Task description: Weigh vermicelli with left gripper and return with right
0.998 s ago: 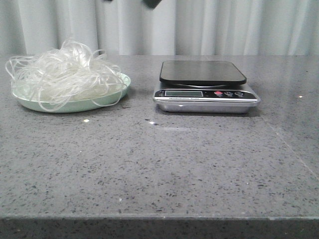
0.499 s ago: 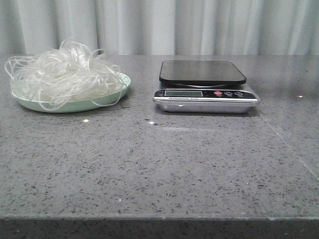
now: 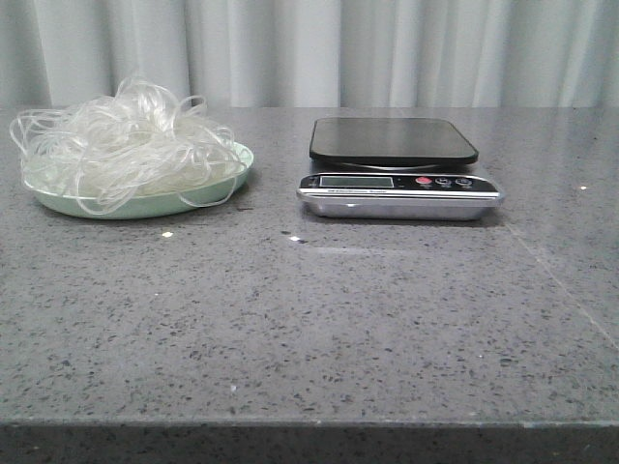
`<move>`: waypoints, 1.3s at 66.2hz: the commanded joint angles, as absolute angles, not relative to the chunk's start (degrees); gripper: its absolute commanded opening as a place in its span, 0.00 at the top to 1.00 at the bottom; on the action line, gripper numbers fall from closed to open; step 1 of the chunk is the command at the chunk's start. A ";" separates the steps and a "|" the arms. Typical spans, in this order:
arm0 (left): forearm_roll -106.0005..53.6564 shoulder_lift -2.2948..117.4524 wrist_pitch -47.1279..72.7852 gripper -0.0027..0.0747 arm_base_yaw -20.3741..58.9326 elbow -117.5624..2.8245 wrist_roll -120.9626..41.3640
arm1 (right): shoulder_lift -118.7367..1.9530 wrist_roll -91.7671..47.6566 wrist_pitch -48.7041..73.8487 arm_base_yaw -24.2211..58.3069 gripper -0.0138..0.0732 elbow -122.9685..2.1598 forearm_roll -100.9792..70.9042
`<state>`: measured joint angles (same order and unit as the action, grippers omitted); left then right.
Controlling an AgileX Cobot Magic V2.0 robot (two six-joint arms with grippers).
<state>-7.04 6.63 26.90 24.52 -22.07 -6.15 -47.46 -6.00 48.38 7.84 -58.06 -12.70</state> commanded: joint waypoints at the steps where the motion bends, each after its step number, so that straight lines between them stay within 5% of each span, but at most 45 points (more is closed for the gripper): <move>1: -7.63 7.28 22.42 0.80 24.75 -23.57 -6.23 | -38.81 -6.65 39.45 7.48 0.14 -53.57 -12.63; 21: -7.63 7.28 22.42 0.80 24.75 -23.57 -6.23 | -20.80 -6.65 31.48 7.90 0.14 -36.97 -9.27; 42: -7.63 7.28 22.42 0.80 24.75 -23.57 -6.23 | -14.83 -6.65 22.97 7.92 0.15 -26.80 -8.98; 52: -7.63 7.28 22.42 0.80 24.75 -23.57 -6.23 | -13.53 -6.65 21.62 7.92 0.38 -25.73 -8.87; 59: -7.63 7.28 22.42 0.80 24.75 -23.57 -6.23 | -12.76 -6.57 21.50 7.92 0.71 -25.70 -8.96; 64: -7.63 7.28 22.42 0.80 24.75 -23.57 -6.23 | -12.68 -6.51 21.46 7.92 0.64 -25.70 -9.33; 86: -7.63 7.28 22.42 0.80 24.75 -23.57 -6.23 | -12.68 -6.51 24.28 7.92 0.65 -25.70 -9.33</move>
